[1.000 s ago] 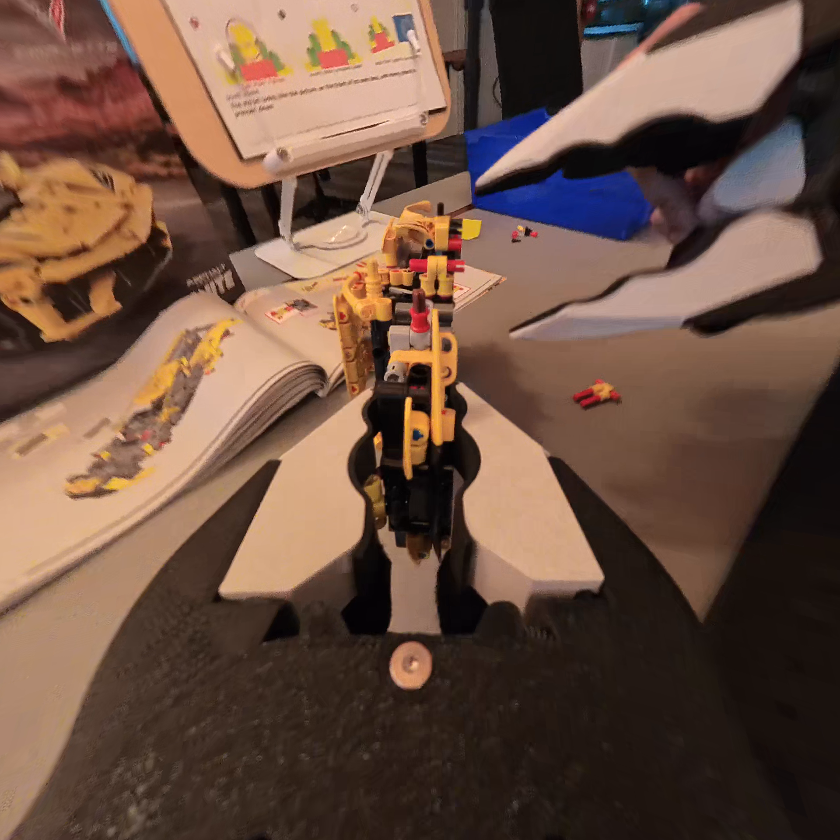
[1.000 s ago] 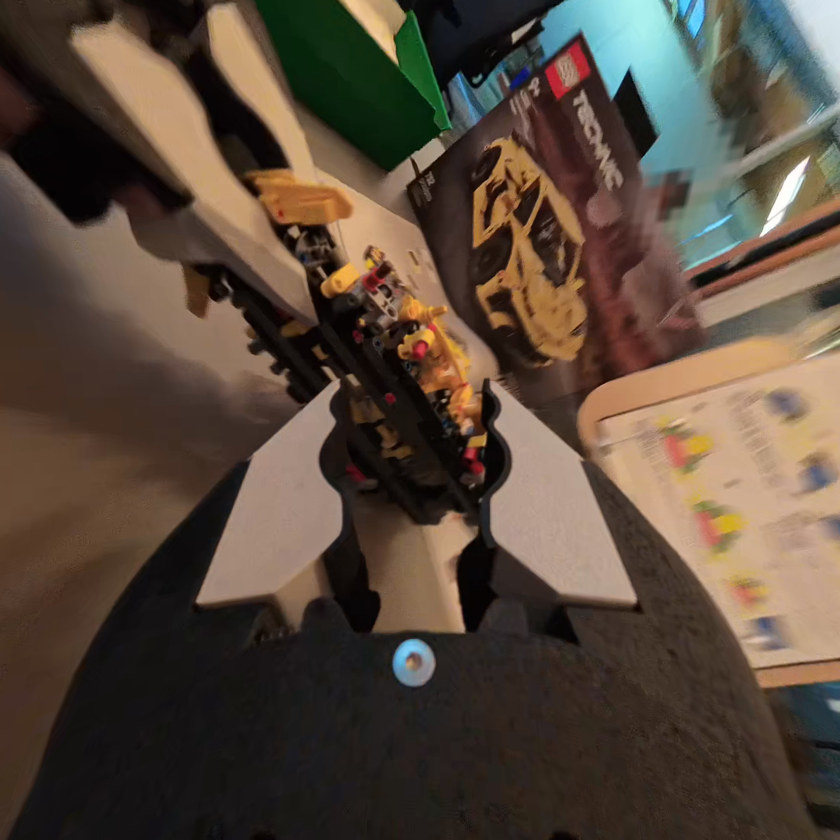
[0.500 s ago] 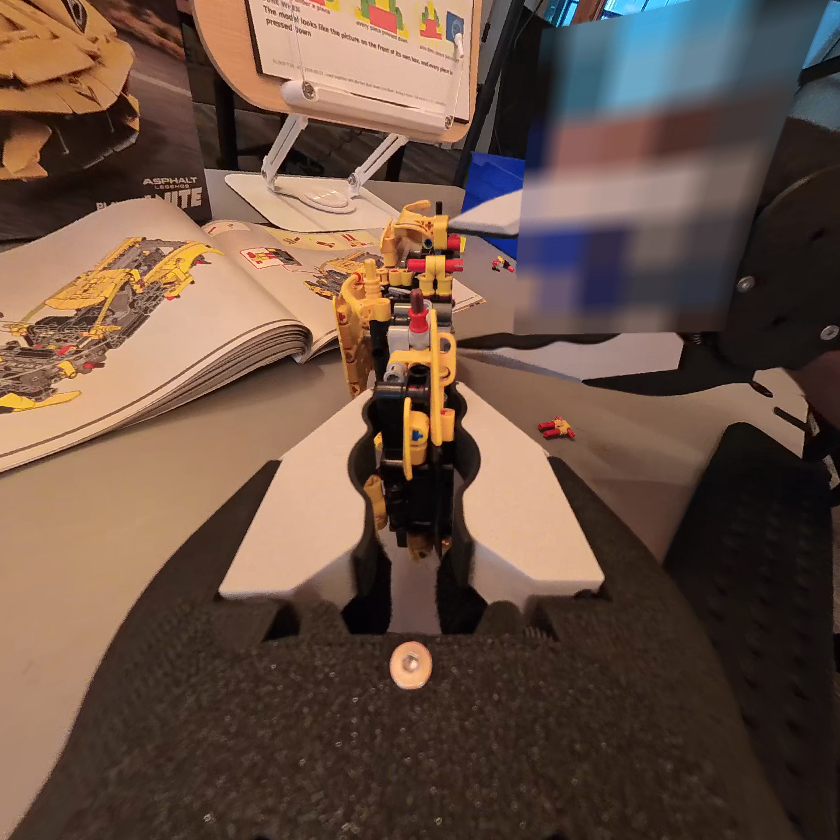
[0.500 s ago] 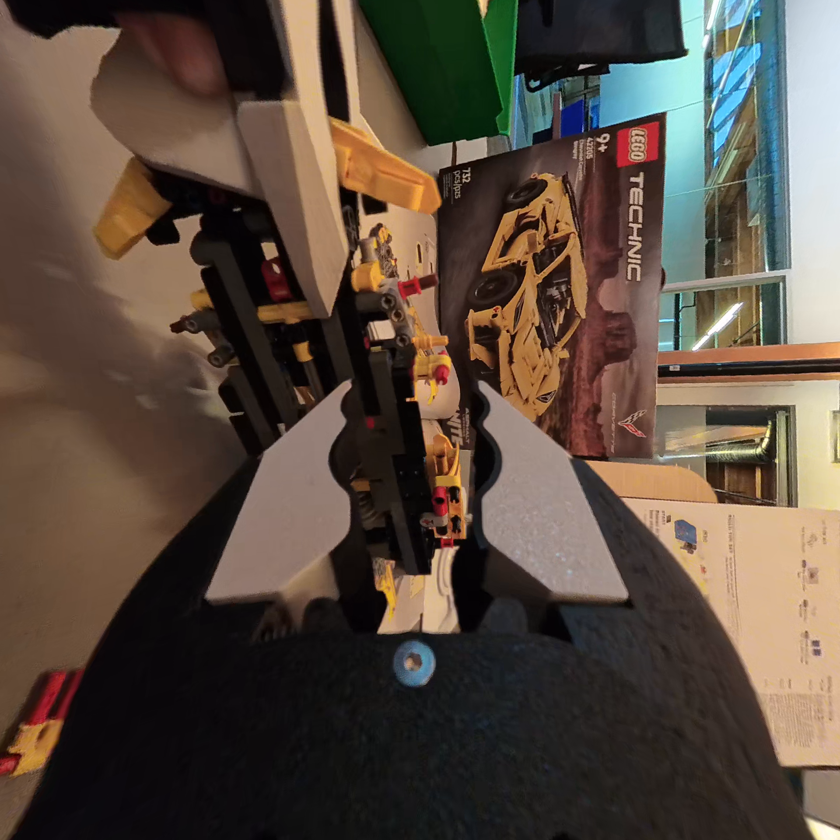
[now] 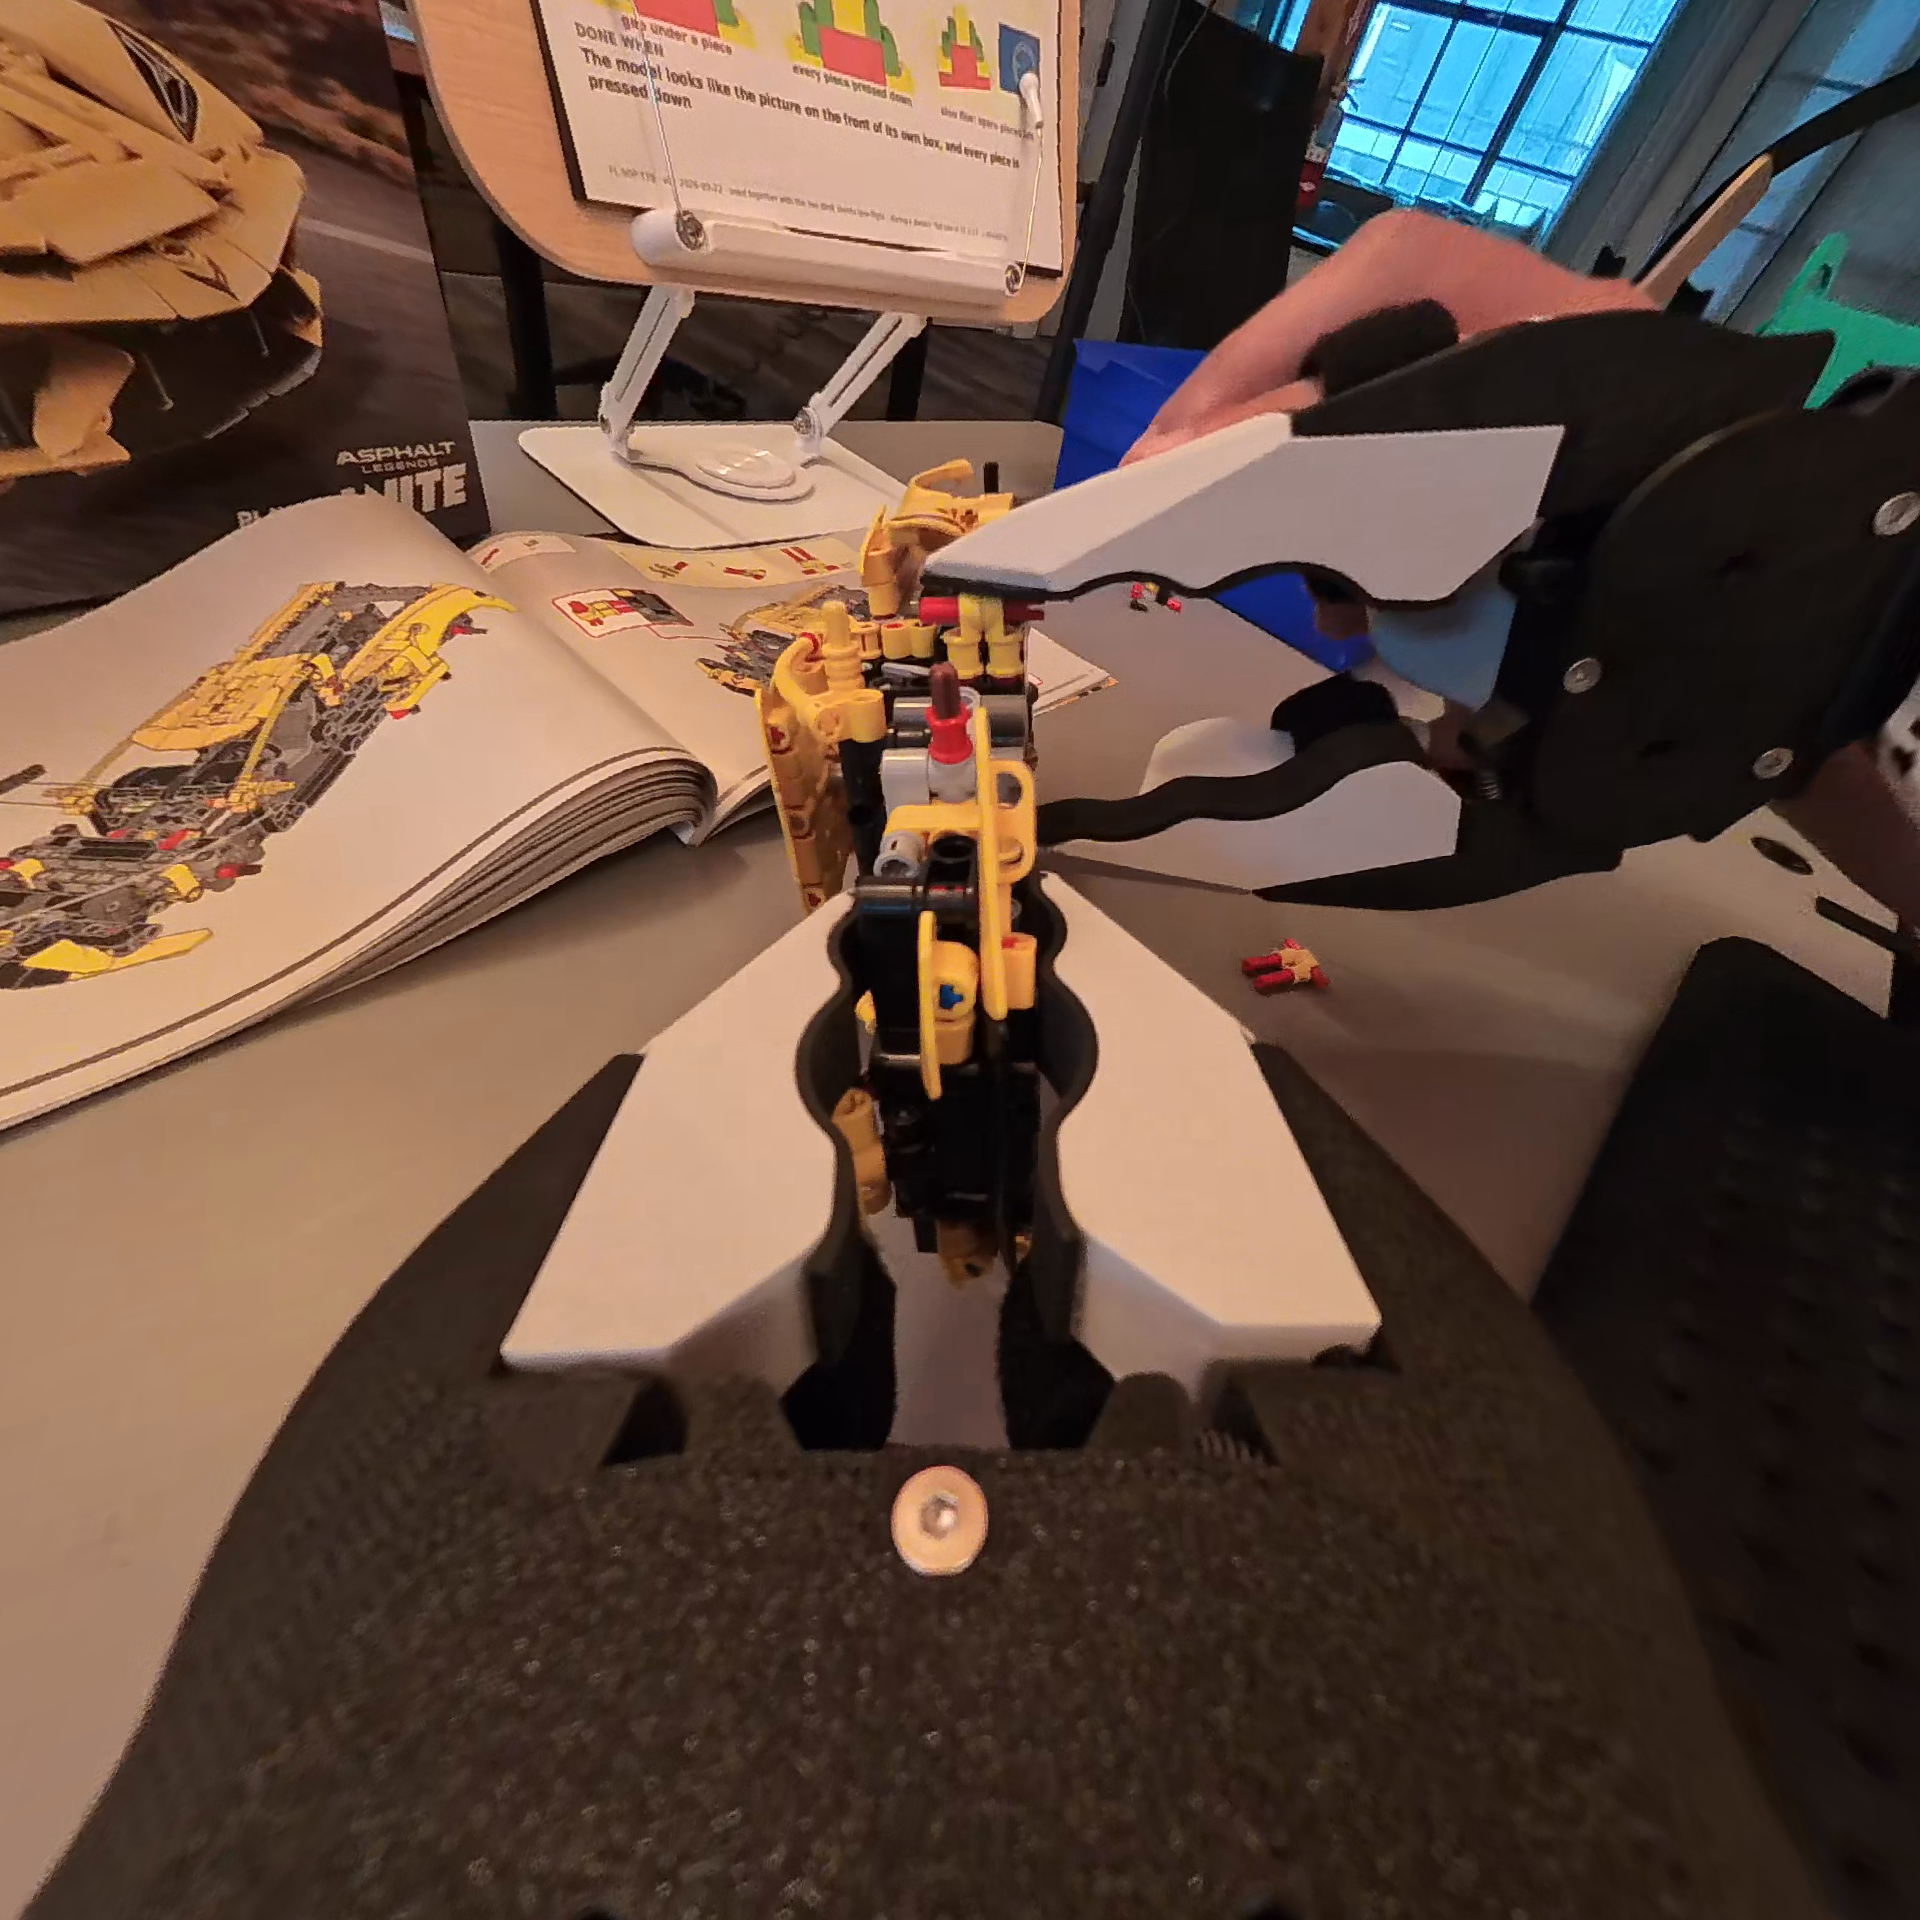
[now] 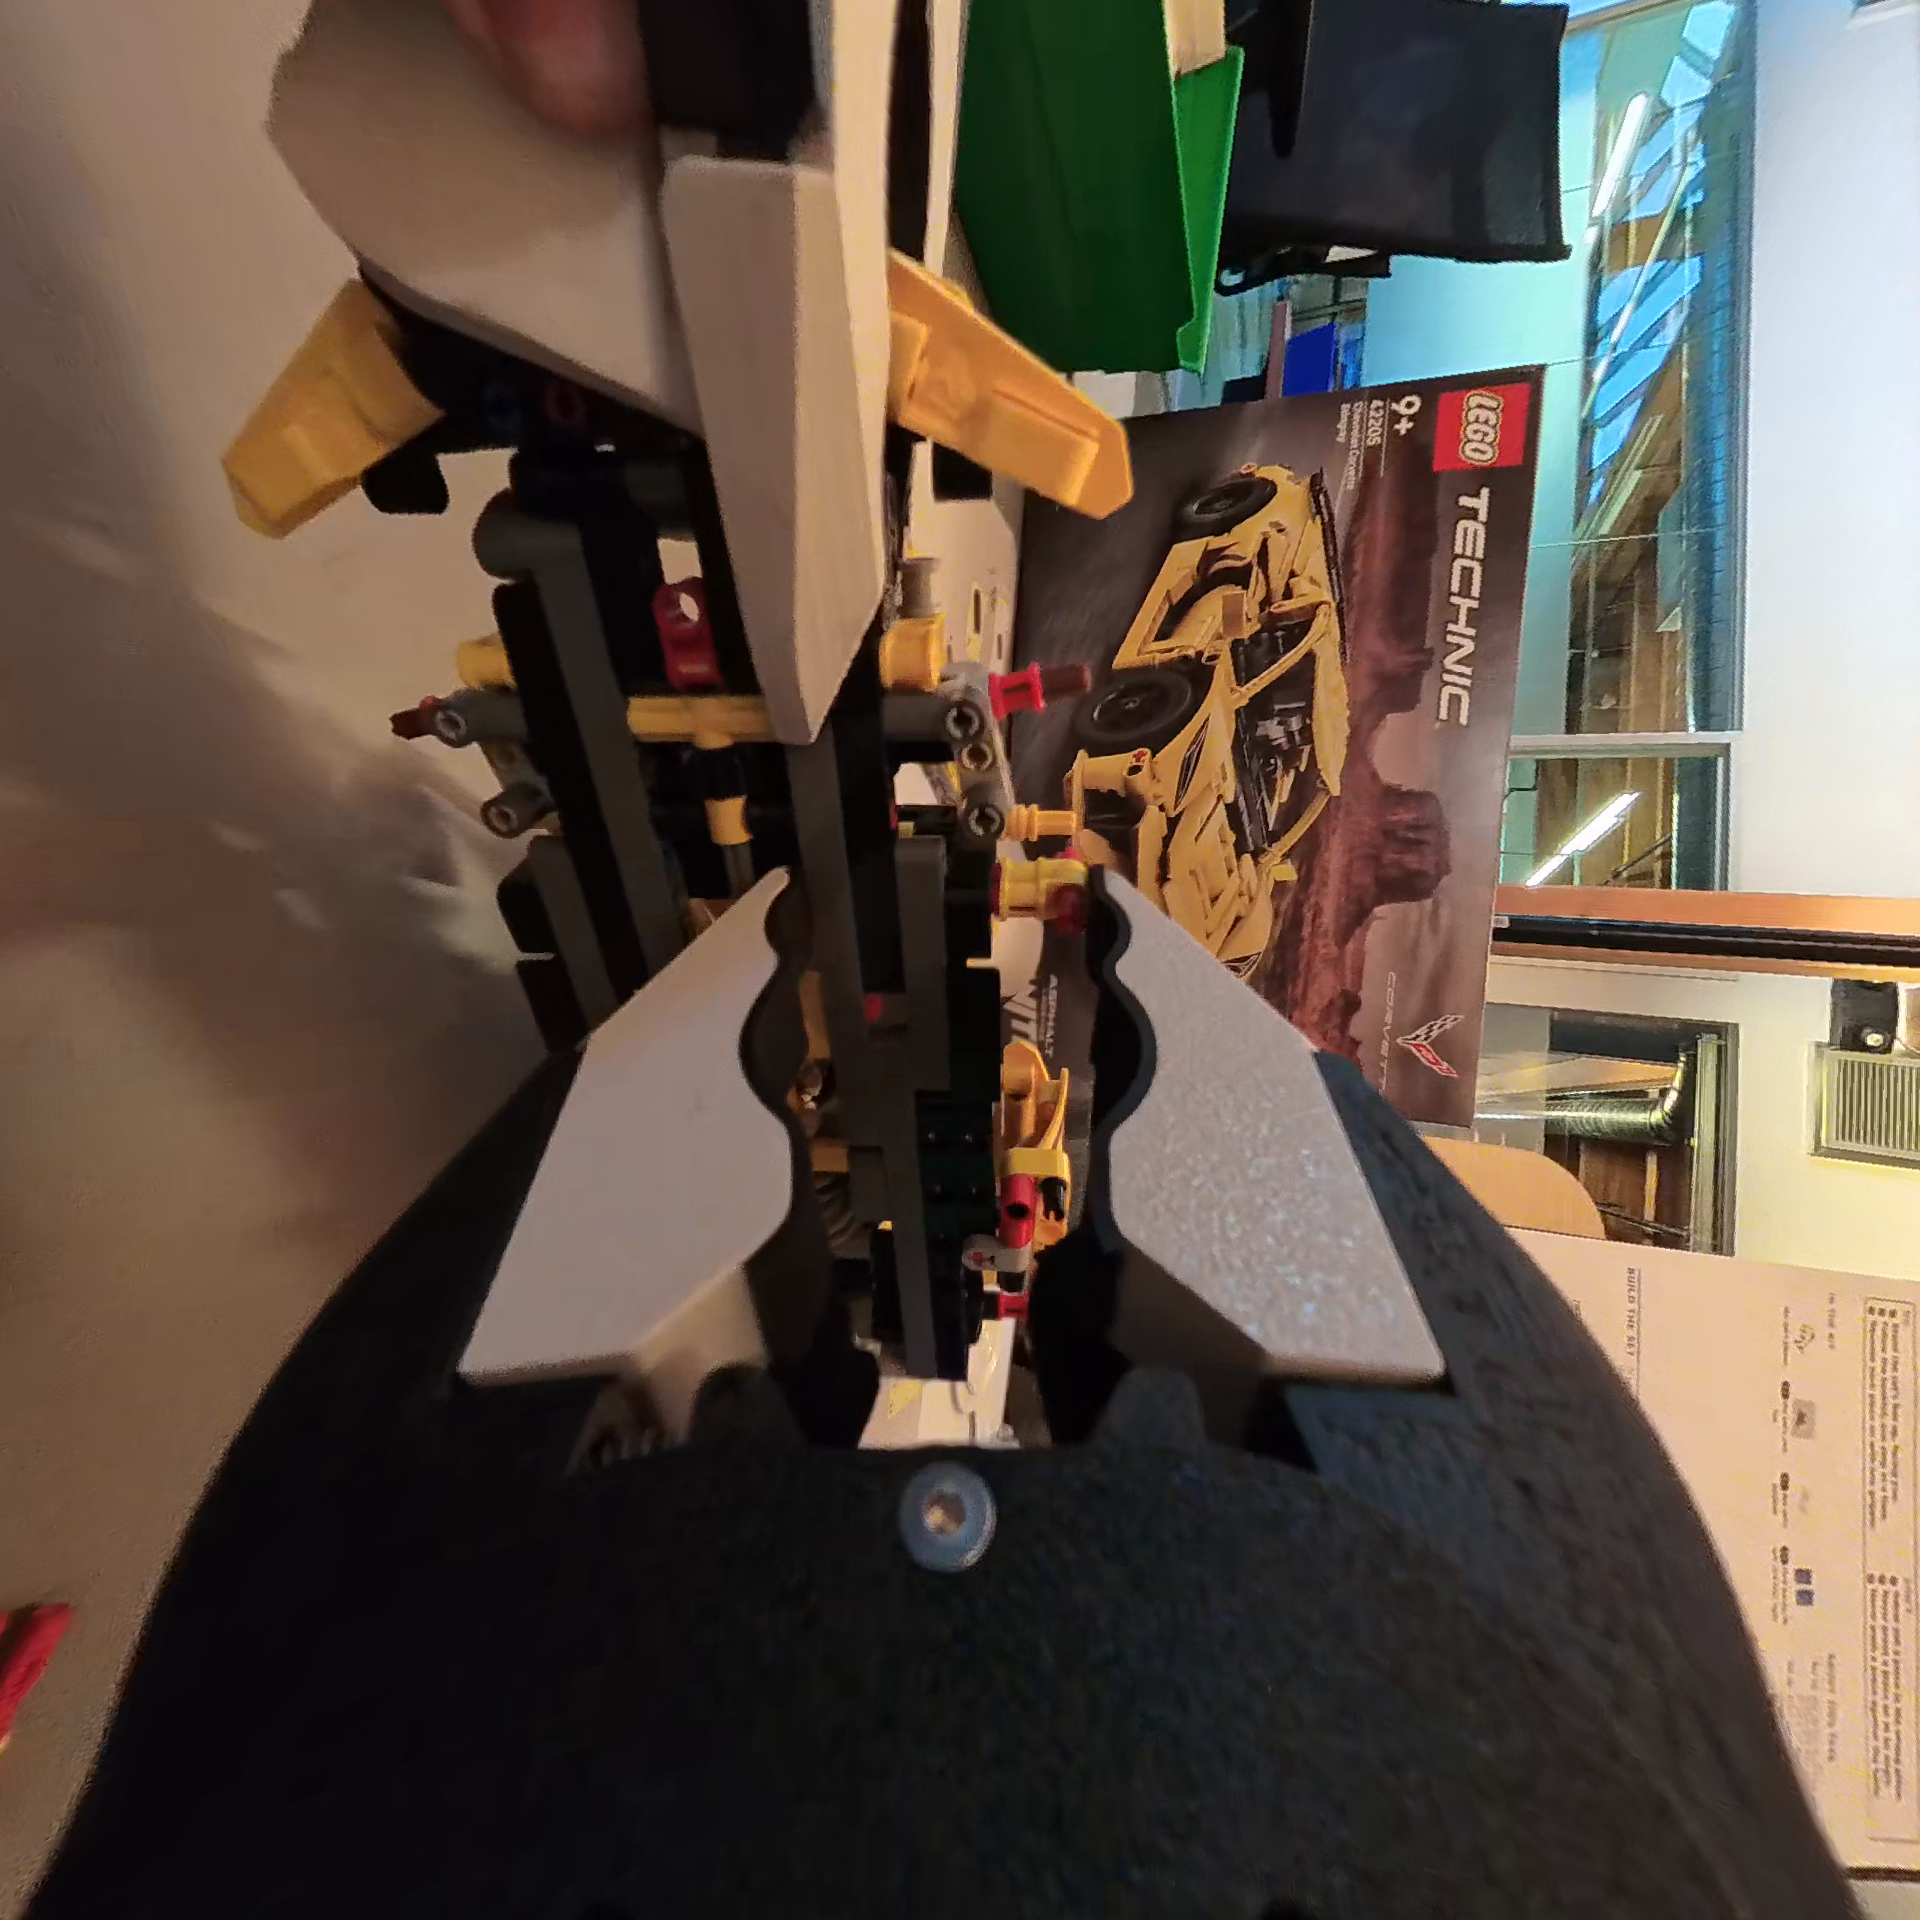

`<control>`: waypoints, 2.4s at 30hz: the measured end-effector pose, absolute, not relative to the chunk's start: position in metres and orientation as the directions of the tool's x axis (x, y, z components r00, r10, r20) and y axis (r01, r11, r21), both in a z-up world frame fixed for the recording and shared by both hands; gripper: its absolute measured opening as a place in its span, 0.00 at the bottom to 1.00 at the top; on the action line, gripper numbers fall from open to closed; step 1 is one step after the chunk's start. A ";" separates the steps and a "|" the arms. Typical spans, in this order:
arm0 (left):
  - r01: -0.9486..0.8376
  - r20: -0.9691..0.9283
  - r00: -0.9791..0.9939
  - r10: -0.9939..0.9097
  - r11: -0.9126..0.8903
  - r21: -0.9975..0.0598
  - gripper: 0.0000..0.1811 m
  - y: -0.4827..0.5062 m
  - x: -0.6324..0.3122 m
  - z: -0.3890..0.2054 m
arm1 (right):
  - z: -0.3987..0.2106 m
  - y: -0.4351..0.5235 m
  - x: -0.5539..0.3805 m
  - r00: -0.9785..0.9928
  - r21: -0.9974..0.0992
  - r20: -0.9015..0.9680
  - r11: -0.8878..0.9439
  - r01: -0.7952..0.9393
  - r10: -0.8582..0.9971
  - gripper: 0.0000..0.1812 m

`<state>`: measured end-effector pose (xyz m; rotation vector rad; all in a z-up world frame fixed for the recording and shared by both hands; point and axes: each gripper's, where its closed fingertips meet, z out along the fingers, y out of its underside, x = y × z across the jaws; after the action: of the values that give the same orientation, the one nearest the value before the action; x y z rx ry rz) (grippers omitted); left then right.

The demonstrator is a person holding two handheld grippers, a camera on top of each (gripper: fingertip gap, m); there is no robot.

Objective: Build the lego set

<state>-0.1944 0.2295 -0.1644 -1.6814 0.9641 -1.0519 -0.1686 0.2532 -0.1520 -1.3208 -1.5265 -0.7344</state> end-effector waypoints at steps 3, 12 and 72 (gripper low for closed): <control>-0.148 0.227 0.335 -0.915 -0.289 -0.946 0.15 0.229 -0.194 -0.164 | -0.152 0.253 -0.168 0.017 -0.117 0.918 0.230 0.966 0.396 0.28; -0.162 0.205 0.330 -0.921 -0.269 -0.949 0.14 0.225 -0.193 -0.165 | -0.152 0.249 -0.167 -0.051 -0.039 0.932 0.241 0.970 0.358 0.27; -0.625 -0.906 0.091 -0.414 0.684 -0.375 0.15 0.114 -0.110 -0.177 | -0.184 0.116 -0.078 0.724 -0.799 -0.487 -0.583 -0.144 0.489 0.04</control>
<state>-0.1101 0.1140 -0.1766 -0.8898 1.5331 0.1926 -0.0778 0.1161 -0.1839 -2.0212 -0.2619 0.8830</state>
